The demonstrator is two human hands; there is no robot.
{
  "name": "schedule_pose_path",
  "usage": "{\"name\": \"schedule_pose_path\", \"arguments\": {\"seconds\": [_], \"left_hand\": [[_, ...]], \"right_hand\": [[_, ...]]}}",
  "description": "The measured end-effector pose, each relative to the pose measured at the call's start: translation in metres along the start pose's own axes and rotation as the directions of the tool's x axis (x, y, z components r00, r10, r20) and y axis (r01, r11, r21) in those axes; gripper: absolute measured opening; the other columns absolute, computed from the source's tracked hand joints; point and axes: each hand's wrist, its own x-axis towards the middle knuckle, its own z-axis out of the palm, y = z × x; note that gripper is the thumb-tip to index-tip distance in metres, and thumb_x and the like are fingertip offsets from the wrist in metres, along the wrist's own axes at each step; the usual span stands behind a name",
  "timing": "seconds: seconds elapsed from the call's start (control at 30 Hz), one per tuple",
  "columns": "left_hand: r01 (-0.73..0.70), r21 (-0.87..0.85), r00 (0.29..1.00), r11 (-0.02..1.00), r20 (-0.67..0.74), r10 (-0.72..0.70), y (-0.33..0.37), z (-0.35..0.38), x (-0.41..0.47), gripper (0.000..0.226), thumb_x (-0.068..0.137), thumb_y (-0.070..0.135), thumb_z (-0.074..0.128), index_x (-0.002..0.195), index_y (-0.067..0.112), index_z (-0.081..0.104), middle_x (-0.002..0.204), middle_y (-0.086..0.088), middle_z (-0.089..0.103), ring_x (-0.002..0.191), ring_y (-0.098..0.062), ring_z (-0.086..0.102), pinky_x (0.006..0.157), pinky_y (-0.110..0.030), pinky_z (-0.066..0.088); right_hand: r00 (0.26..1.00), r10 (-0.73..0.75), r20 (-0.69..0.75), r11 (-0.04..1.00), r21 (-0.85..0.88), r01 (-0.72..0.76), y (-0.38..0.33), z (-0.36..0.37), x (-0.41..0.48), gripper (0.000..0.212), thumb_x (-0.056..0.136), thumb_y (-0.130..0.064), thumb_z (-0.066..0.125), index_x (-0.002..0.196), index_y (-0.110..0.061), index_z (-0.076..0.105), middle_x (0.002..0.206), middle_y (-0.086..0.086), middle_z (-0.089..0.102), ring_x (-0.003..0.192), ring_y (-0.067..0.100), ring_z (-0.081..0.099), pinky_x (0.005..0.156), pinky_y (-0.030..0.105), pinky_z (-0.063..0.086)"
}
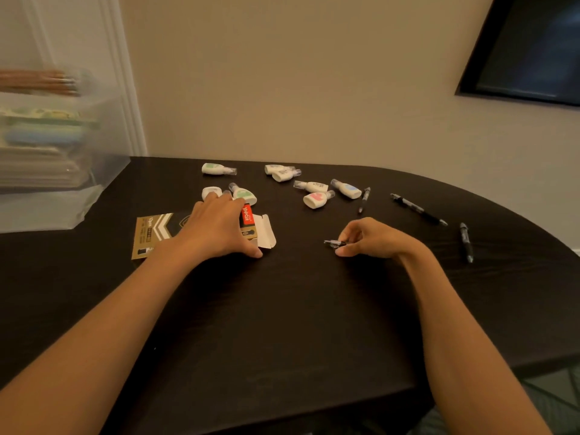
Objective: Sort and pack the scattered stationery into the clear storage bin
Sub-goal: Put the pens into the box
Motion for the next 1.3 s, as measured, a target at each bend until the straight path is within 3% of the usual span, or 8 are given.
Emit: {"name": "schedule_pose_path", "arguments": {"seconds": [0.13,0.23,0.33,0.43,0.6,0.93,1.13,1.3], "left_hand": [[-0.011,-0.092,0.997,0.996,0.07,0.017,-0.003,-0.001,-0.002,0.092,0.062,0.061,0.073,0.136,0.017,0.039,0.133,-0.005,0.047,0.121,-0.023,0.041,0.096,-0.036,0.039],[-0.006,-0.179,0.995,0.984,0.098,0.024,-0.006,-0.002,-0.002,0.091,0.062,0.059,0.075,0.135,0.019,0.041,0.132,-0.003,0.047,0.12,-0.022,0.042,0.098,-0.037,0.039],[0.005,-0.255,0.996,0.967,0.092,0.019,-0.011,-0.006,-0.003,0.09,0.062,0.056,0.077,0.136,0.018,0.041,0.131,-0.002,0.048,0.121,-0.021,0.042,0.101,-0.037,0.039],[0.013,-0.291,0.996,0.957,0.087,0.013,-0.013,-0.008,-0.004,0.09,0.063,0.054,0.078,0.137,0.016,0.041,0.132,-0.003,0.048,0.122,-0.021,0.042,0.101,-0.035,0.038],[0.029,-0.289,0.997,0.957,0.083,-0.005,-0.013,-0.01,-0.003,0.09,0.065,0.053,0.076,0.138,0.016,0.039,0.134,-0.004,0.047,0.124,-0.022,0.041,0.102,-0.035,0.037],[0.059,-0.178,0.998,0.982,0.025,-0.055,-0.014,-0.008,-0.002,0.089,0.064,0.06,0.073,0.135,0.017,0.04,0.131,-0.005,0.047,0.122,-0.024,0.04,0.099,-0.039,0.039],[0.029,-0.074,0.995,0.997,-0.095,-0.036,-0.012,-0.006,-0.001,0.098,0.066,0.063,0.069,0.142,0.016,0.029,0.14,-0.006,0.04,0.128,-0.026,0.034,0.103,-0.04,0.033],[0.012,-0.066,0.99,0.998,-0.136,-0.021,-0.007,-0.004,-0.003,0.1,0.067,0.062,0.069,0.144,0.015,0.027,0.141,-0.006,0.038,0.128,-0.025,0.033,0.104,-0.038,0.031]], "right_hand": [[0.996,-0.07,-0.05,0.997,0.03,0.072,-0.012,0.009,0.001,0.006,0.087,-0.016,0.062,0.083,-0.018,0.058,0.087,-0.001,0.058,0.083,0.01,0.053,0.073,0.022,0.041],[0.947,-0.151,-0.284,0.933,0.276,0.231,-0.027,0.015,-0.001,0.013,0.089,-0.022,0.061,0.078,-0.016,0.062,0.077,-0.002,0.06,0.075,0.007,0.054,0.067,0.021,0.039],[0.903,-0.069,-0.424,0.588,0.714,0.38,-0.047,0.02,0.005,0.014,0.094,-0.02,0.055,0.094,-0.008,0.063,0.065,-0.002,0.058,0.051,0.002,0.045,0.047,0.014,0.035],[0.907,0.065,-0.416,0.32,0.869,0.376,-0.062,0.032,0.013,0.013,0.097,-0.014,0.049,0.093,-0.006,0.058,0.077,0.008,0.059,0.052,0.005,0.047,0.045,0.014,0.042],[0.869,0.215,-0.446,0.3,0.877,0.376,-0.067,0.041,0.02,0.01,0.097,-0.017,0.048,0.094,-0.01,0.055,0.082,0.006,0.058,0.061,0.007,0.054,0.056,0.017,0.052],[0.979,-0.004,-0.203,0.276,0.941,0.196,-0.083,0.057,0.008,0.01,0.092,-0.008,0.055,0.099,-0.001,0.058,0.079,0.008,0.064,0.059,0.01,0.067,0.056,0.016,0.054],[0.973,0.015,-0.232,0.112,0.967,0.229,-0.082,0.057,0.003,0.006,0.091,-0.003,0.054,0.092,0.0,0.059,0.083,0.013,0.065,0.062,0.013,0.069,0.056,0.017,0.055],[0.96,0.08,-0.269,0.122,0.958,0.259,-0.083,0.059,0.003,0.002,0.089,-0.003,0.057,0.089,-0.002,0.059,0.085,0.013,0.064,0.062,0.013,0.068,0.057,0.017,0.056]]}}
